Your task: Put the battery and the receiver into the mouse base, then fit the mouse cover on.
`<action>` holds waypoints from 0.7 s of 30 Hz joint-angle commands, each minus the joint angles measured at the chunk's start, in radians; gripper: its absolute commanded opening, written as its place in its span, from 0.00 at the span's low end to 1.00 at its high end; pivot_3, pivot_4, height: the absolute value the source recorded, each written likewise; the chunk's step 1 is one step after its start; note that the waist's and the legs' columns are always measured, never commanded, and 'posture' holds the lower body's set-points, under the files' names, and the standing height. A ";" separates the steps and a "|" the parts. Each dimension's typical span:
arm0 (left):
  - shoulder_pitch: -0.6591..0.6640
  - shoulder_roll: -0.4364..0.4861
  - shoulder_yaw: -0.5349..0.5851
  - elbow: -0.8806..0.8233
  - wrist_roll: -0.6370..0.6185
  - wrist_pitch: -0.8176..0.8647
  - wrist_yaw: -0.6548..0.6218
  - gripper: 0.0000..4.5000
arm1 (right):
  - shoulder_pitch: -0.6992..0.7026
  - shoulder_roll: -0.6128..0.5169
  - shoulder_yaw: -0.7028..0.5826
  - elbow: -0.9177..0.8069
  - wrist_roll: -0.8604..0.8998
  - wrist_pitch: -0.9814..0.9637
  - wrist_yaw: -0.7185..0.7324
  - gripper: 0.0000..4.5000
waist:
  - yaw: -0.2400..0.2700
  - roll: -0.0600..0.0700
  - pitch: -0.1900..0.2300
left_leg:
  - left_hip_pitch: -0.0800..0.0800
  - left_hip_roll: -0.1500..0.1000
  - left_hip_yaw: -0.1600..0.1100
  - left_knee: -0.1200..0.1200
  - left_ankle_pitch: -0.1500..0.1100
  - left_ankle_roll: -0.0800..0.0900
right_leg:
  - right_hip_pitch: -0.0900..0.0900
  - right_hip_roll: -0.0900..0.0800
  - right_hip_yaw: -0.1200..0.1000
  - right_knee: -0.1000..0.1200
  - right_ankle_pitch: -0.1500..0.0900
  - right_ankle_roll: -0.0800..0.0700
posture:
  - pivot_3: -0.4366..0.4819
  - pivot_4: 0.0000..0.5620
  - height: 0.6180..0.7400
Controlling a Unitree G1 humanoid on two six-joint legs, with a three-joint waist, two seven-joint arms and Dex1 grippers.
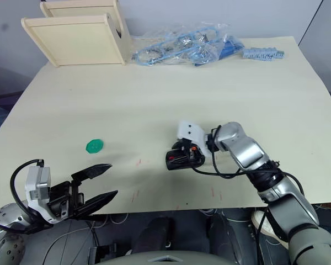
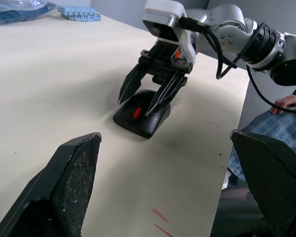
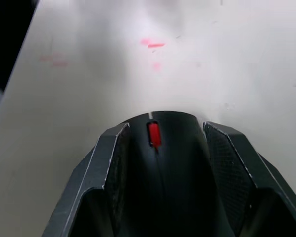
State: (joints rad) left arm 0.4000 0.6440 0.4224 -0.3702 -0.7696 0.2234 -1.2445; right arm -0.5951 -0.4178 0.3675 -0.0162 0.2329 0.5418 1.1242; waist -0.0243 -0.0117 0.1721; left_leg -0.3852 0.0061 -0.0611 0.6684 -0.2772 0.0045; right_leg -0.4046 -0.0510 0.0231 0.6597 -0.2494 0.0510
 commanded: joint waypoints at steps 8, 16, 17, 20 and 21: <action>-0.023 0.007 0.003 0.024 -0.006 -0.020 -0.020 1.00 | 0.315 0.006 -0.320 -0.202 0.231 -0.111 -0.095 0.55 | 0.001 0.000 0.001 | 0.002 0.000 0.002 0.000 0.000 0.000 | 0.000 0.001 0.002 0.001 0.000 0.000 | 0.48 0.27 1.00; -0.084 0.019 -0.015 0.068 0.003 -0.011 -0.031 1.00 | 0.419 0.115 -0.310 -0.182 0.213 -0.225 -0.197 0.55 | 0.002 0.001 0.001 | 0.002 0.001 0.003 0.000 0.000 0.000 | 0.000 0.002 0.003 0.001 0.000 0.000 | 0.48 0.27 1.00; -0.090 0.021 -0.015 0.071 0.003 -0.010 -0.033 1.00 | 0.426 0.130 -0.303 -0.163 0.203 -0.249 -0.208 0.55 | 0.003 0.001 0.001 | 0.002 0.001 0.003 0.000 0.000 0.000 | 0.000 0.002 0.003 0.001 0.000 0.000 | 0.48 0.27 1.00; -0.101 0.027 -0.015 0.080 0.002 -0.011 -0.035 1.00 | 0.443 0.159 -0.257 -0.097 0.139 -0.322 -0.234 0.55 | 0.003 0.000 0.001 | 0.002 0.001 0.002 0.000 0.000 0.000 | 0.000 0.002 0.003 0.001 0.000 0.000 | 0.48 0.27 1.00; -0.103 0.028 -0.016 0.085 0.003 -0.013 -0.036 1.00 | 0.451 0.161 -0.229 -0.055 0.107 -0.338 -0.235 0.55 | 0.003 0.000 0.001 | 0.002 0.001 0.003 0.000 0.000 0.000 | 0.000 0.002 0.003 0.001 0.000 0.000 | 0.48 0.27 1.00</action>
State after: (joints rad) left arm 0.2981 0.6616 0.3973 -0.2851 -0.7657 0.2145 -1.2710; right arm -0.1602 -0.2616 0.1056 -0.1016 0.3754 0.2447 0.8950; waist -0.0211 -0.0112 0.1729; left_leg -0.3833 0.0071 -0.0585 0.6680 -0.2772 0.0046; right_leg -0.4046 -0.0490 0.0261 0.6609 -0.2496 0.0509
